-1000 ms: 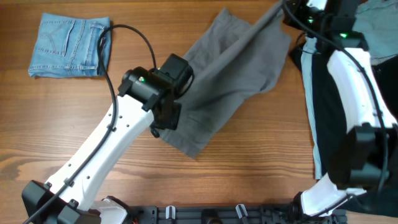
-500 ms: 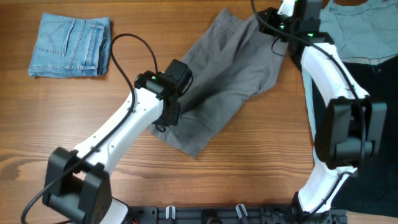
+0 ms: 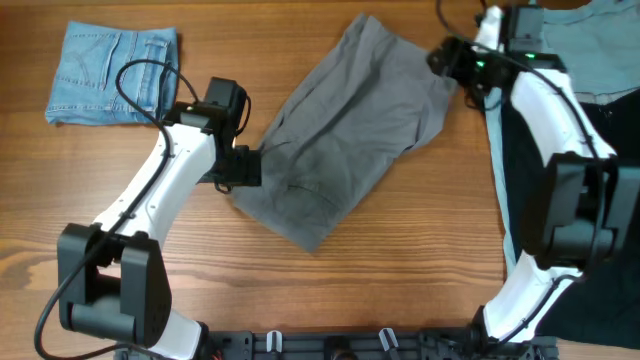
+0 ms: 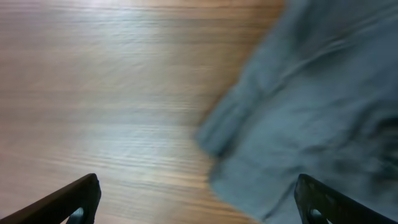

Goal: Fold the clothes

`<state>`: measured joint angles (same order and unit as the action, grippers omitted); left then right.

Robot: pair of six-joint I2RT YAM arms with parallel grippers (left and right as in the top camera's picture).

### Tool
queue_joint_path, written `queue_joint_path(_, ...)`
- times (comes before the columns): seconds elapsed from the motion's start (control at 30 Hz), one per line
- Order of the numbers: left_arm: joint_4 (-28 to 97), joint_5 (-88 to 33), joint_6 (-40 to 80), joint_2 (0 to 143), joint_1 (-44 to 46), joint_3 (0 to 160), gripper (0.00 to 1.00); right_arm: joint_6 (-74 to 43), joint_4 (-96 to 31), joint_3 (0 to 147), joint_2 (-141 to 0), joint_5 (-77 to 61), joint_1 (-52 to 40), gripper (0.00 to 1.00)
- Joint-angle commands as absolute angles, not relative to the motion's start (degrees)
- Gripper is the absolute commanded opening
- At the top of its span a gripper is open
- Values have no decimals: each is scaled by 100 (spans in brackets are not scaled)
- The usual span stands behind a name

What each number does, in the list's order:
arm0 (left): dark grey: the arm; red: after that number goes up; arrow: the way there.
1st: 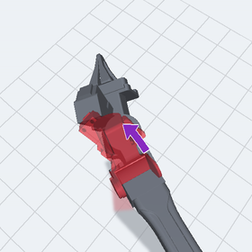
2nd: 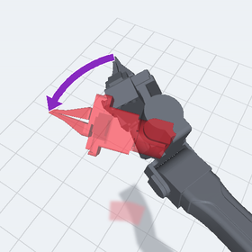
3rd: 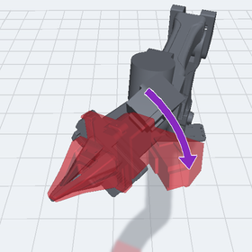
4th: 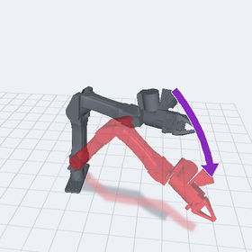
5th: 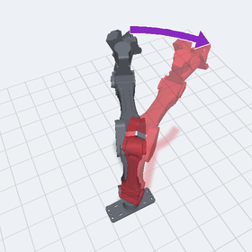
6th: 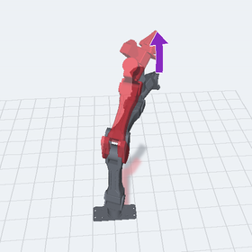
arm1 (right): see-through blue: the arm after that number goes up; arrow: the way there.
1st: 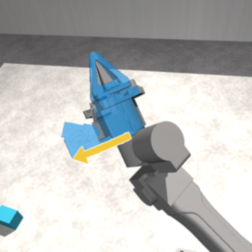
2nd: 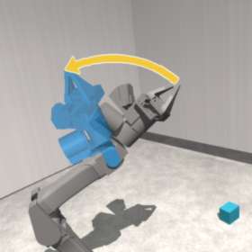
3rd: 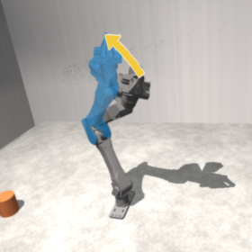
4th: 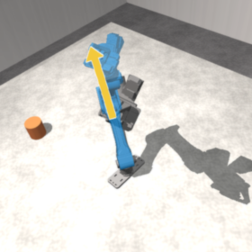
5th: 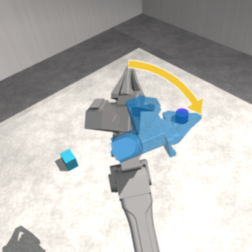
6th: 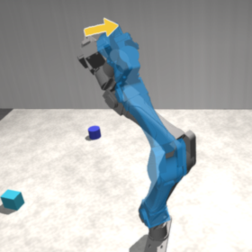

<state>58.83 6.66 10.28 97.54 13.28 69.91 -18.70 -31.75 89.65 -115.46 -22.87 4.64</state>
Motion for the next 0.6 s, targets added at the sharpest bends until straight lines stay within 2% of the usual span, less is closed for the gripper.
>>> queue_joint_path(0.0,5474,-333,344,9852,1328,6753,100,-1627,-3933,9030,-11340,-2296,563,84)
queue_joint_path(0.17,4777,-683,16,10018,1328,6329,100,-1343,-4689,9030,-11340,-2250,569,82)
queue_joint_path(0.23,4593,-681,16,10130,1326,6169,94,-1345,-4849,9030,-11340,-2257,569,81)
queue_joint_path(0.27,4316,-572,19,10296,1326,5961,63,-1232,-5026,9030,-11340,-2261,569,76)
queue_joint_path(0.3,4228,-508,21,10353,1326,5916,51,-1197,-5052,9030,-11340,-2261,569,75)
queue_joint_path(0.37,4036,-440,40,10495,1326,5861,36,-1157,-5151,9030,-11338,-2261,569,74)
queue_joint_path(0.47,3811,-340,60,10707,1321,5806,7,-1050,-5306,9030,-11334,-2261,569,70)
queue_joint_path(0.57,4001,744,790,10825,1280,5806,4,-1037,-5494,9030,-11323,-2259,567,68)
